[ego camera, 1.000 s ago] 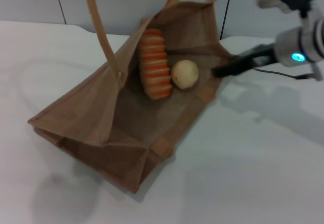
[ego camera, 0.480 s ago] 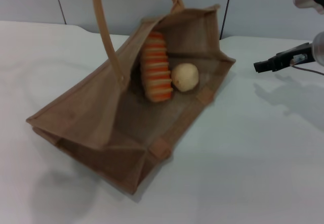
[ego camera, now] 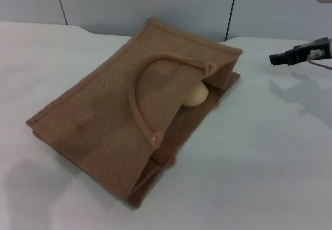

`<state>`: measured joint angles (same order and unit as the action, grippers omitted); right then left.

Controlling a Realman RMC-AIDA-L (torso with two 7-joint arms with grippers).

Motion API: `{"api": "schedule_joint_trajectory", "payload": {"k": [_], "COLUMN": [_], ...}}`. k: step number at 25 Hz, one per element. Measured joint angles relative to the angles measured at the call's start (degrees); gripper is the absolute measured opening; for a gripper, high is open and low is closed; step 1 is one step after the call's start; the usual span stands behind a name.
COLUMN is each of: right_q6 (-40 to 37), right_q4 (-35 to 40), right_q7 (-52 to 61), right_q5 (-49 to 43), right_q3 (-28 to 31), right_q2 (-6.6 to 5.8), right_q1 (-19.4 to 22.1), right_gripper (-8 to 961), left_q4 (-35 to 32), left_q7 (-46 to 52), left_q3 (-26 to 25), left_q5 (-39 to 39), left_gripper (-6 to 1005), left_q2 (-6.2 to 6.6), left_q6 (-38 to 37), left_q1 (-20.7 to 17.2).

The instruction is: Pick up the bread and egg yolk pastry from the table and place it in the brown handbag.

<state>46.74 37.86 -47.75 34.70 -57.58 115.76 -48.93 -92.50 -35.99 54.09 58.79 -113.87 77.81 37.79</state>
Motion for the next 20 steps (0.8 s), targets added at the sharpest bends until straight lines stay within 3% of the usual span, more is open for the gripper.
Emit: {"api": "schedule_joint_trajectory", "payload": {"k": [5,6,7,12,20], "right_q6": [-4.7,-5.8,-6.9,-11.1,-12.3], "right_q4": [1.9,2.2,2.4,2.1,-6.6], "right_q7": [-8.9,-12.3,-16.4,-36.7,-69.9], "right_q5": [11.1,15.7,20.2,40.9,72.8], "right_q3": [-0.6,-0.6,-0.6,-0.8,-4.1], "right_q2": [0.62,0.65,0.69,1.14,1.54], "right_q1": [3.9,5.2,6.5,11.6,13.9], "right_gripper": [739,739,738,736,731], "left_q4": [3.6,3.6,6.8,16.7,33.7], "left_q7": [-10.3,-10.3,-15.3,-32.8,-60.6], "left_q3": [-0.5,-0.5,0.6,2.4,3.4], "left_q5": [1.3,1.3,4.0,14.0,31.7], "left_gripper": [647,668,688,692,692], "left_q2": [-2.29,-2.29,-2.45,-2.55,-2.89], "left_q6": [-7.0,-7.0,-10.9,-16.0,-19.2], "left_q1": [-3.9,-3.9,-5.5,-7.5,-8.5]}}
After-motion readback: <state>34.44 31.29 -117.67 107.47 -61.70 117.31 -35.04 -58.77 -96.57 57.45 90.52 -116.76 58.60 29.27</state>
